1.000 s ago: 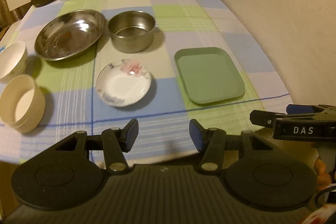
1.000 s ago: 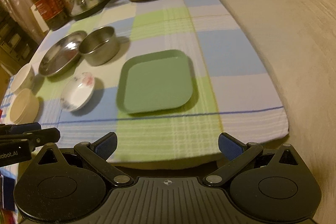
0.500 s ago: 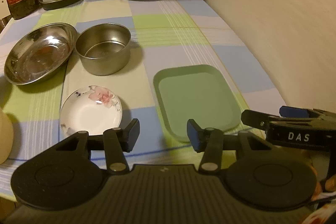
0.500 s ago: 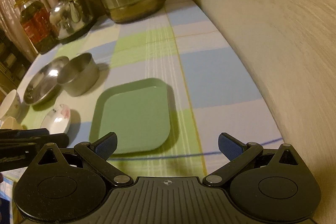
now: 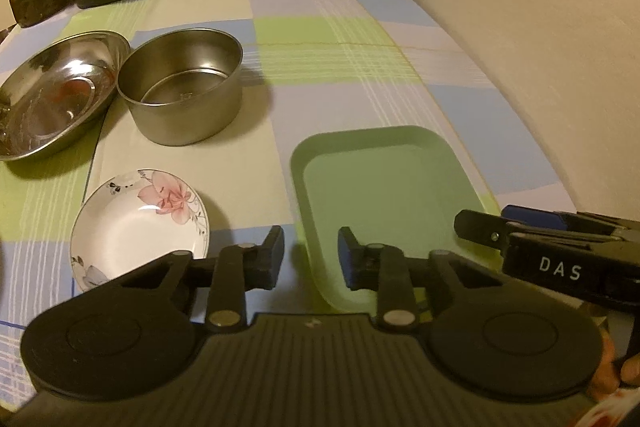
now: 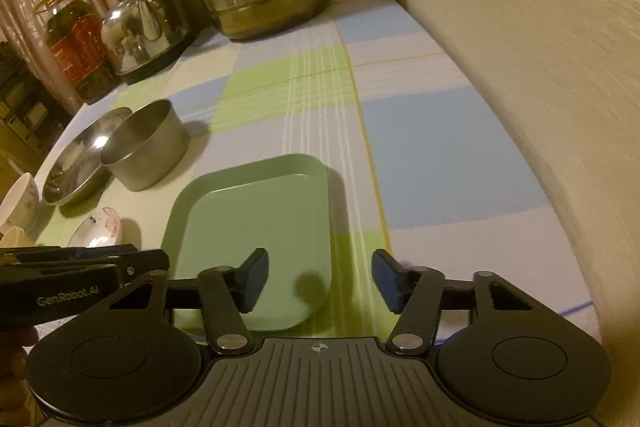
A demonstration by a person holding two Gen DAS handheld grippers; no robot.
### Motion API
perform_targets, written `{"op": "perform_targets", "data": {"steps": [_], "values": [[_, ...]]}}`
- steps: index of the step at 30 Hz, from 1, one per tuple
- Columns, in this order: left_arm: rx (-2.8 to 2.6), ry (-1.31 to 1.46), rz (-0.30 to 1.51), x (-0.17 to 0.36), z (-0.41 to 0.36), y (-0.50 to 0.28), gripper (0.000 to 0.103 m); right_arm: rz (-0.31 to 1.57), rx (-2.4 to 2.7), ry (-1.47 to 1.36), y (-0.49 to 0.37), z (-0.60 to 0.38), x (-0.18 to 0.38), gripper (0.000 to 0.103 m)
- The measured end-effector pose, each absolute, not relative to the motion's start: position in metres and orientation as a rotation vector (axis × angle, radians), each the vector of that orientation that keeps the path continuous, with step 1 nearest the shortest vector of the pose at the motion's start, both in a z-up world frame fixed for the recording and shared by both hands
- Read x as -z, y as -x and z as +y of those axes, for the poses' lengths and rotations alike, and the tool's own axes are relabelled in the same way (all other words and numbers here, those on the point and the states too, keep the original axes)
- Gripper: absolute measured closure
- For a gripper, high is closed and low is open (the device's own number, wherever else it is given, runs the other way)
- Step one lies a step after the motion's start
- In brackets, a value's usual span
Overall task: Organize plates and bowls
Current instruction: 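Reach the right gripper to the green square plate and grasp its rim, then lift the green plate and lower it into the large steel dish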
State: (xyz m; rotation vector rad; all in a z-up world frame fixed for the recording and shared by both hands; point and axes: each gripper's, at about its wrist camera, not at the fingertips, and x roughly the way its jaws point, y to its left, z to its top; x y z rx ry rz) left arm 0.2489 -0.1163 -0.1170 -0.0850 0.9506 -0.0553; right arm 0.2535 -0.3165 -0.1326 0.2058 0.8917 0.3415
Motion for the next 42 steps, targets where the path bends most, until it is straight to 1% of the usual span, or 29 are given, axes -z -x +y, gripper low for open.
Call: {"op": "perform_targets", "data": {"steps": [3,8,10,12,13,15,17,30,42], "values": [[0.043,0.075,0.961,0.121,-0.117,-0.252,0.082,0.899,-0.351,-0.192,-0.258,-0.314,0.137,0.054],[0.042,0.088,0.979,0.127,-0.118,-0.256,0.089,0.89,-0.355,-0.183,-0.262,-0.315,0.14,0.061],[0.037,0.087,0.986,0.13,-0.119,-0.258,0.092,0.889,-0.354,-0.174,-0.264,-0.314,0.141,0.067],[0.035,0.084,0.985,0.131,-0.12,-0.258,0.095,0.892,-0.36,-0.171,-0.266,-0.314,0.141,0.079],[0.033,0.081,0.982,0.13,-0.121,-0.258,0.095,0.892,-0.361,-0.169,-0.266,-0.314,0.142,0.081],[0.032,0.074,0.98,0.131,-0.122,-0.258,0.095,0.891,-0.362,-0.166,-0.266,-0.314,0.142,0.09],[0.033,0.066,0.976,0.131,-0.123,-0.258,0.095,0.893,-0.371,-0.173,-0.267,-0.315,0.142,0.095],[0.024,0.081,0.941,0.118,-0.125,-0.243,0.096,0.867,-0.385,-0.15,-0.258,-0.317,0.134,0.097],[-0.037,0.1,0.896,0.089,-0.092,-0.219,0.096,0.824,-0.463,-0.157,-0.247,-0.288,0.103,0.097]]}}
